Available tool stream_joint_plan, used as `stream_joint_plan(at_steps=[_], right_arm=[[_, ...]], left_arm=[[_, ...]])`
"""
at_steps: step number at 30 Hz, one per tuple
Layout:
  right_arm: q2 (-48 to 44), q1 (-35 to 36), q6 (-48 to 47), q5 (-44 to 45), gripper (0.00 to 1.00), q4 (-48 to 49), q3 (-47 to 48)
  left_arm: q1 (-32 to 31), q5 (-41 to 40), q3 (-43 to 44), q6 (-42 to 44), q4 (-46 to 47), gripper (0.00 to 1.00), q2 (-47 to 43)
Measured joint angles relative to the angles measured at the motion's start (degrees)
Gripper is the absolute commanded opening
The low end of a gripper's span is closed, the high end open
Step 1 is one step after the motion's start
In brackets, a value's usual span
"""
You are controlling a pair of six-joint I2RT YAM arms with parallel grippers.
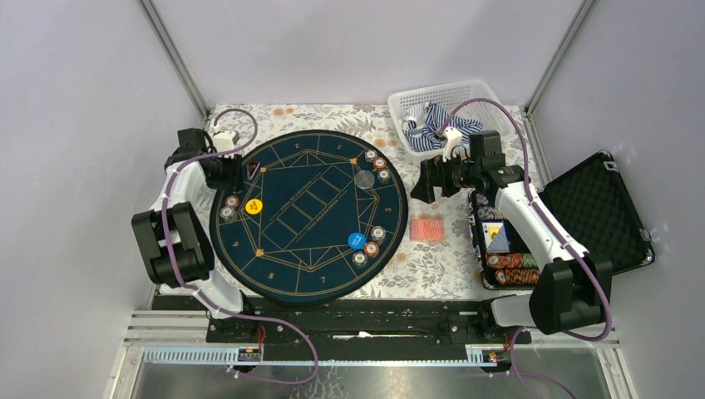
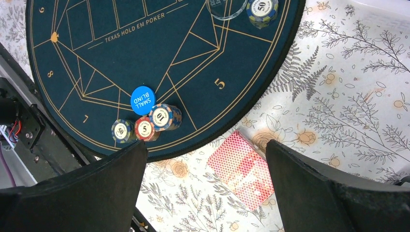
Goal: Distribute texas hold em gaming equipment
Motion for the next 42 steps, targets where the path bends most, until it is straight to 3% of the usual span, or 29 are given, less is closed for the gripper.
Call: stream_joint_plan(at_steps=[18, 28, 42], right_arm=[[1.18, -0.04, -0.72, -1.51, 1.0, -0.59, 0.0], [1.77, -0.07, -1.03, -2.1, 1.0, -0.66, 0.0], [2.36, -0.07, -1.03, -2.86, 1.0, -0.98, 0.0]], left_arm=[[0.26, -6.78, 4.35, -0.87, 8.87, 0.36, 14.1], [0.26, -7.85, 4.55, -0.87, 10.58, 0.4, 16.7], [0.26, -8.0, 4.94, -0.39, 10.73, 0.95, 16.68]])
